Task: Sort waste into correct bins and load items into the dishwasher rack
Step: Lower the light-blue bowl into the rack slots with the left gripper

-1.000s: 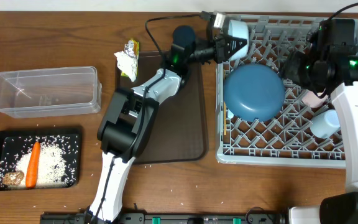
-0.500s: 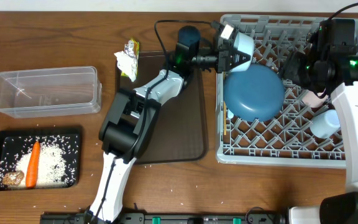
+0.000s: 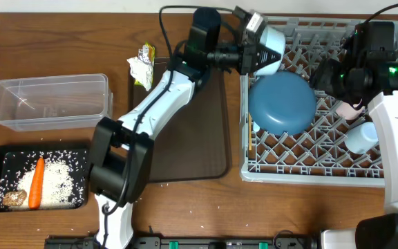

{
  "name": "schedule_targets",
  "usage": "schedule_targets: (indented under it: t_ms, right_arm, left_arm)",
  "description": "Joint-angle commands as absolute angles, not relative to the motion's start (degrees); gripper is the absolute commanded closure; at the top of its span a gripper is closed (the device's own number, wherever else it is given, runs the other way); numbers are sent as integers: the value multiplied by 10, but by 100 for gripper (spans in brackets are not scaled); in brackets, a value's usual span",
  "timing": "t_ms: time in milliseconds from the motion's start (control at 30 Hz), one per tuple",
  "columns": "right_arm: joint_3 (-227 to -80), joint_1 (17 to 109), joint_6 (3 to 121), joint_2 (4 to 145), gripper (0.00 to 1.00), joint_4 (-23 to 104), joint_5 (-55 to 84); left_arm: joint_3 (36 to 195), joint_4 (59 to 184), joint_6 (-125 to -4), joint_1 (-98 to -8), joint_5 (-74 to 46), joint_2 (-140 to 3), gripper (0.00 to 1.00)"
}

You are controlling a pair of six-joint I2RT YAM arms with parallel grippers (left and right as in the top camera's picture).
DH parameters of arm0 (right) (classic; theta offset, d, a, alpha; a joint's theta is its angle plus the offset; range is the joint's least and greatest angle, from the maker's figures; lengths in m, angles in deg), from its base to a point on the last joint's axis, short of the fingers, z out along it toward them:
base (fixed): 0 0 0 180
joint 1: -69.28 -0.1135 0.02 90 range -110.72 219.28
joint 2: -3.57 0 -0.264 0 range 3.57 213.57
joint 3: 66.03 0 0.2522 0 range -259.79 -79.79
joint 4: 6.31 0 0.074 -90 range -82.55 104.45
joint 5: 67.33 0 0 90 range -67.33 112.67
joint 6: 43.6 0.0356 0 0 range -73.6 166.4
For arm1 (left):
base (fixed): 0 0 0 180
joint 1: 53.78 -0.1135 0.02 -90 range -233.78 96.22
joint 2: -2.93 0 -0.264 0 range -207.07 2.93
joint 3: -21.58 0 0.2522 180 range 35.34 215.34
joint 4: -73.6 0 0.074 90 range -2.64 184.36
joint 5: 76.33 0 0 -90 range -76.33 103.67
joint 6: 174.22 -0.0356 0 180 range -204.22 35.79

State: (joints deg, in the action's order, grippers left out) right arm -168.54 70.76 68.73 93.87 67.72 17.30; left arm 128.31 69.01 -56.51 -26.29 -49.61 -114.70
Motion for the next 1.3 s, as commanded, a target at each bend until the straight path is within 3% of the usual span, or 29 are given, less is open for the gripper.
schedule_targets:
  t_ms: [0,467,1267]
  right_arm:
    - [-1688,705,687,928,38,677,172]
    - [-1688,705,685,928,37,706,173]
    - [-1688,705,675,928,36,730,173]
  left_arm:
    - [1291,671,-606,-262,-471,-1161,94]
    - [1291,460,-594,-272,-471,-1271,94]
    - [1291,393,-615,-228,-335,-1324,94]
